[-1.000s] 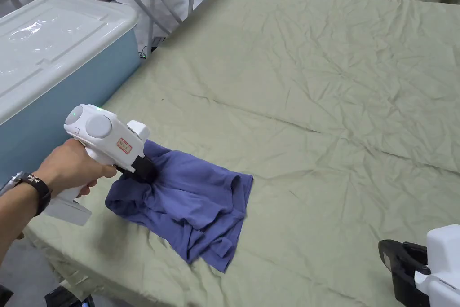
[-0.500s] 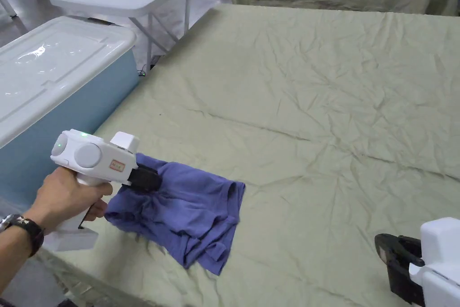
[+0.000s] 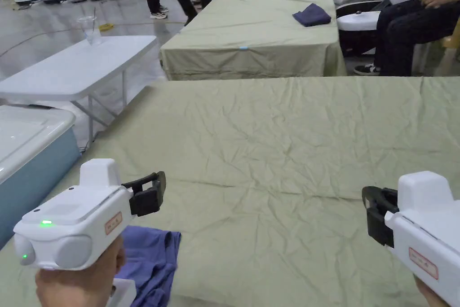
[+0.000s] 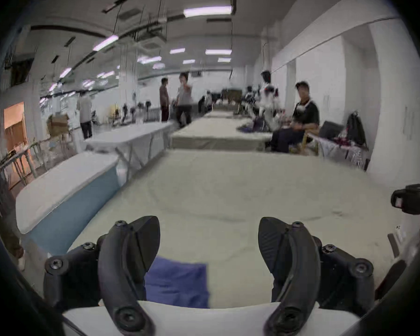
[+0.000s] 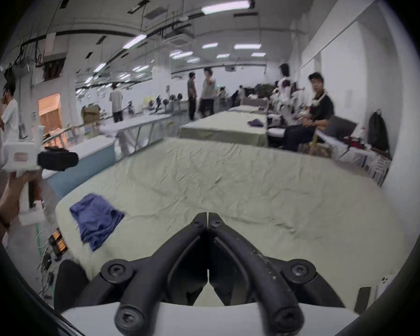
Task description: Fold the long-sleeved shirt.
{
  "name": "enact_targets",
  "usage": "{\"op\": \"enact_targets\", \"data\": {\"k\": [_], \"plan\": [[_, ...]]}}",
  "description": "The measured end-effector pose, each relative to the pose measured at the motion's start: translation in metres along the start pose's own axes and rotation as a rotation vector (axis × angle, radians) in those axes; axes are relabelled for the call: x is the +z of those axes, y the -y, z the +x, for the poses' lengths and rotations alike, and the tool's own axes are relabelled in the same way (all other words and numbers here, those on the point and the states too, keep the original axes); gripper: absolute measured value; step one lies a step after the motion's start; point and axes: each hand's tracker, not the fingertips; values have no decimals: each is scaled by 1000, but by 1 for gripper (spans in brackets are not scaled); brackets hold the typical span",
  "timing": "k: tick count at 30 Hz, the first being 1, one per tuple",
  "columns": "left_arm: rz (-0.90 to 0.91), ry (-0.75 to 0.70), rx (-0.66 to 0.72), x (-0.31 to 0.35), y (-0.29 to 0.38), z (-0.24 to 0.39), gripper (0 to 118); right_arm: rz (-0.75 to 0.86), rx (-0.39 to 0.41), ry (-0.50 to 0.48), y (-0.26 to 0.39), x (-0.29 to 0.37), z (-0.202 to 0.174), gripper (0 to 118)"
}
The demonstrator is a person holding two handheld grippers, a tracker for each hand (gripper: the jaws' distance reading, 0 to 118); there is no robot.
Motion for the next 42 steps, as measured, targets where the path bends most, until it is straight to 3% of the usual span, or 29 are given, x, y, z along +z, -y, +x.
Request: {"op": "enact_targets", "data": {"k": [2,3,5,6,7,10,13,15,17,23,26,37,42], "plan": [[63,31,3,9,-11,32,83,48,-9,59,-11,15,15,1],[82,68,10,9,-16,48,76,74,-14,80,-16,21,22,1],[116,106,-4,11,-27,76,52,108,-28,136,-27,34,36,1],[123,122,-14,11,-32,87,31,130,-35,162,-32,40,42,1],[119,133,-12,10,-38,100,18,154,-46,184,-37,47,48,1],[122,158,-48,8,-52,127,2,190,-41,243,-49,62,62,1],[136,187,-56,11,-68,145,0,222,-20,305,-59,73,73,1],[169,211,-19,19,-78,154,0,230,-50,338,-65,78,81,1],[179,207,-10,26,-82,162,0,247,-91,343,-68,83,88,1],[186,149,-8,42,-79,172,0,247,-105,382,-66,100,98,1],[177,142,-6,41,-77,171,0,254,-140,357,-68,107,107,1],[109,154,-36,42,-78,172,0,214,-58,364,-71,108,102,1],[89,148,-45,42,-76,171,0,208,-62,348,-70,106,100,1]]}}
